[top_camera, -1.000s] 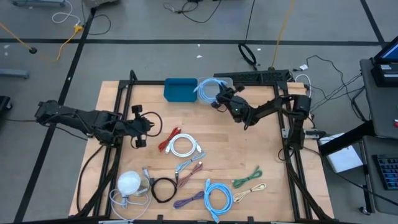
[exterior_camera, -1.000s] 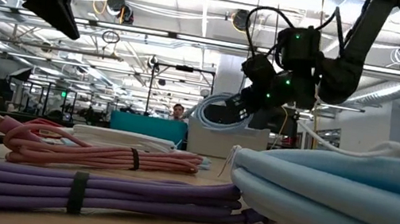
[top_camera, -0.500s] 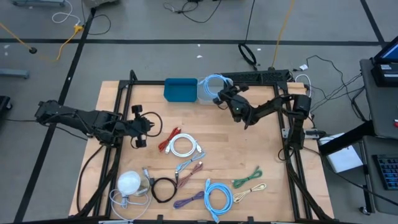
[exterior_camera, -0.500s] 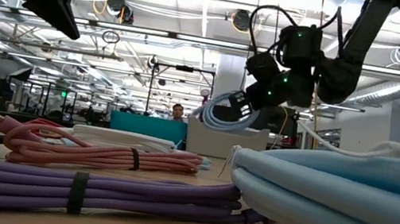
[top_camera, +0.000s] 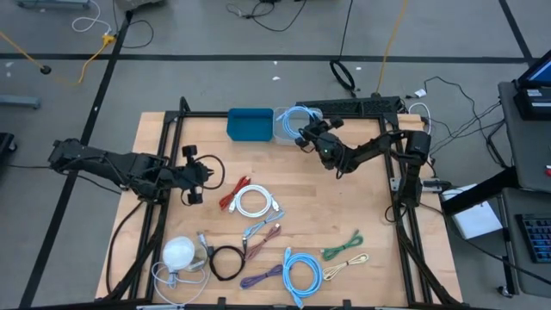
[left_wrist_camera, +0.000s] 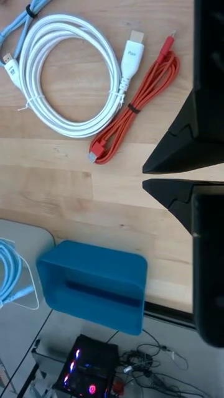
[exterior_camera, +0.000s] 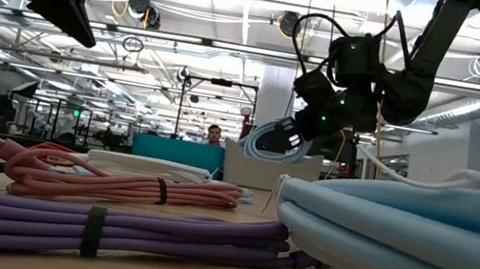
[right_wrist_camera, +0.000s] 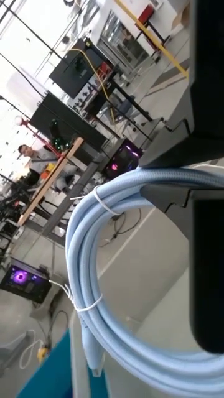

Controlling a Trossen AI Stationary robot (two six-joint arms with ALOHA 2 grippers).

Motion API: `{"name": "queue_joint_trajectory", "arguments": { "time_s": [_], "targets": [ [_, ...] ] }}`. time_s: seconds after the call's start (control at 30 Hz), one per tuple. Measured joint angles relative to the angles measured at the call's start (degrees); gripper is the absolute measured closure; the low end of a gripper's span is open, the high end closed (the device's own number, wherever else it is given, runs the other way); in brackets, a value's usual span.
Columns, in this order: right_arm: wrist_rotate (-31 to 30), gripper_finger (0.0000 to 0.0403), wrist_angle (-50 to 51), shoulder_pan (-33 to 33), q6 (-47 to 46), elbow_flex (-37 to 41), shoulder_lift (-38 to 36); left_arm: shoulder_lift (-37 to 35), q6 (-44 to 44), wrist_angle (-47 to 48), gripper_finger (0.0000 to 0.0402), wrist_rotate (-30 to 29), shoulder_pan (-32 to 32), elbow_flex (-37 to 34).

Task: Pick & Place USB Port
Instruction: Put the top blue hdmi cable into the gray bin

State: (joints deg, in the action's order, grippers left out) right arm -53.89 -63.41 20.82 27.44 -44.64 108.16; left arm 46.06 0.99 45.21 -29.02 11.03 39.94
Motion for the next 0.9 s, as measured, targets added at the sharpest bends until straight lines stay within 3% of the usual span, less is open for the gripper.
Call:
{"name": "queue_joint_trajectory", "arguments": {
  "time_s": [0.2,0.43,0.6,0.73,0.9],
  "targets": [
    [0.0,0.0368,1.2,0.0,-1.7,0.0,0.0,0.0,0.0,0.0,0.0371,0.0,0.0,0.0],
    [0.0,0.025,1.1,0.2,-4.7,0.0,0.0,0.0,0.0,0.0,0.0371,0.0,0.0,0.0],
    [0.0,0.0193,0.4,0.2,-4.7,0.0,0.0,0.0,0.0,0.0,0.0371,0.0,0.0,0.0],
    [0.0,0.0173,-1.5,0.2,-3.5,0.0,0.0,0.0,0.0,0.0,0.0371,0.0,0.0,0.0],
    [-3.0,0.018,-5.2,-0.7,-0.2,0.0,-0.2,0.0,0.0,0.0,0.0371,0.0,0.0,0.0]
  ]
}}
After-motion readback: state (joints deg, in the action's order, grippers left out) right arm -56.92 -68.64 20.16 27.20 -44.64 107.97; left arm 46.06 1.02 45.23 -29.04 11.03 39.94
